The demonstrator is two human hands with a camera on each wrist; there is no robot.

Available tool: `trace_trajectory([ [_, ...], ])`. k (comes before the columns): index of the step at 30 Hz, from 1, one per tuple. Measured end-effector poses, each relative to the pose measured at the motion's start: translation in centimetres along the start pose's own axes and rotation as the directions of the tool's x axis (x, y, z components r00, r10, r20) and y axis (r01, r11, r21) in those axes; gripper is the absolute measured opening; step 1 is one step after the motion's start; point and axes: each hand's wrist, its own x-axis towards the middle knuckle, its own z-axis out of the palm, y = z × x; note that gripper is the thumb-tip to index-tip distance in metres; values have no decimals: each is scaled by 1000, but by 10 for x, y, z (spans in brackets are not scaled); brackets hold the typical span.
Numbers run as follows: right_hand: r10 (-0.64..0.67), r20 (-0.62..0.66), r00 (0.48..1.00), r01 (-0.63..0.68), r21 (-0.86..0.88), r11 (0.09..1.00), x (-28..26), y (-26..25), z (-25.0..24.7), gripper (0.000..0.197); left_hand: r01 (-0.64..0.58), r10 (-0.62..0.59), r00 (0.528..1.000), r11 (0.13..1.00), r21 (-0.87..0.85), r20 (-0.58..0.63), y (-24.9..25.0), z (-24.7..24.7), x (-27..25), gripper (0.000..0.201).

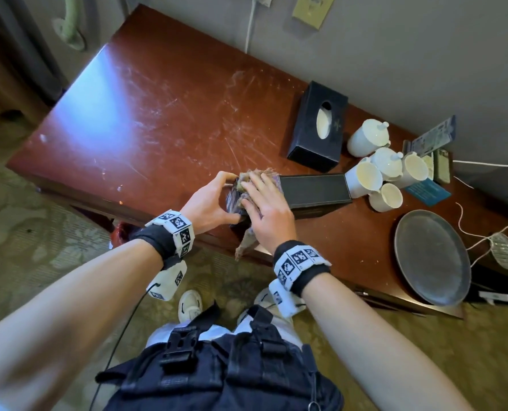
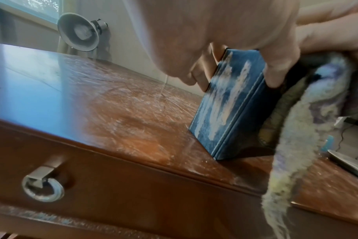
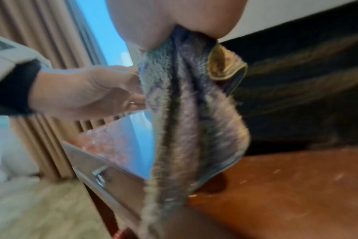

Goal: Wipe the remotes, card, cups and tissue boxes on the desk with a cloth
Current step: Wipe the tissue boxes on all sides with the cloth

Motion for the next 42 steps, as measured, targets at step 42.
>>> trace_trajectory([
  [42,345,-117,931,-303,276,912,26,34,-76,37,-103,110,994,954,282,-9,85,-31,37,84],
])
